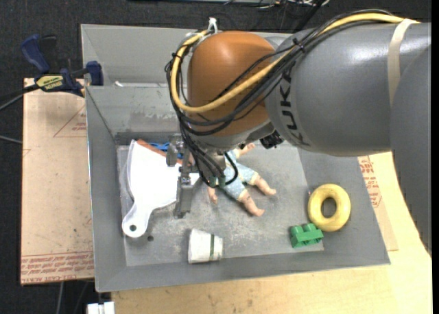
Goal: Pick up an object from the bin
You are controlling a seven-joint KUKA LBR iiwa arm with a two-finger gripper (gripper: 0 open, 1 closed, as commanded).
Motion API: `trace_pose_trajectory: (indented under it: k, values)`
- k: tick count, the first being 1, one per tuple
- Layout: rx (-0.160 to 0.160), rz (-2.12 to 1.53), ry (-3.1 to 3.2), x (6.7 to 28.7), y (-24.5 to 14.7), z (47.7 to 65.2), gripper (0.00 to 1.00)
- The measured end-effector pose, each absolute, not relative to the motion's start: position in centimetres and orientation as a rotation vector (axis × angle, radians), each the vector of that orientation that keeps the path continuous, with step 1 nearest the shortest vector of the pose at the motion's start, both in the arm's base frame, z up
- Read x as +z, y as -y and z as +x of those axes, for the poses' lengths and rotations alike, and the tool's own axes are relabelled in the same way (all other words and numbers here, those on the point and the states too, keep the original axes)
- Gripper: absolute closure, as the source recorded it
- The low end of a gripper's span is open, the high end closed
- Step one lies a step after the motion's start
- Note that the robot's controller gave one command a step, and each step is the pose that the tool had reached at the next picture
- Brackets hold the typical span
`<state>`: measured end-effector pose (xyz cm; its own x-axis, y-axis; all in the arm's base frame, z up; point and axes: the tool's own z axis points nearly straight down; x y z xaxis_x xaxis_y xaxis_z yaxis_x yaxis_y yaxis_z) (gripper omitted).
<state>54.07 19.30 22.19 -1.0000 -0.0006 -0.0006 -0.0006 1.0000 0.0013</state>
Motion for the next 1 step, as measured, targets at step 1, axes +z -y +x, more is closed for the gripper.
trace_pose_trajectory:
  k: [1]
  values:
    - [0.003, -0.211, -3.133, 17.77, -19.74, 53.89, 0.00]
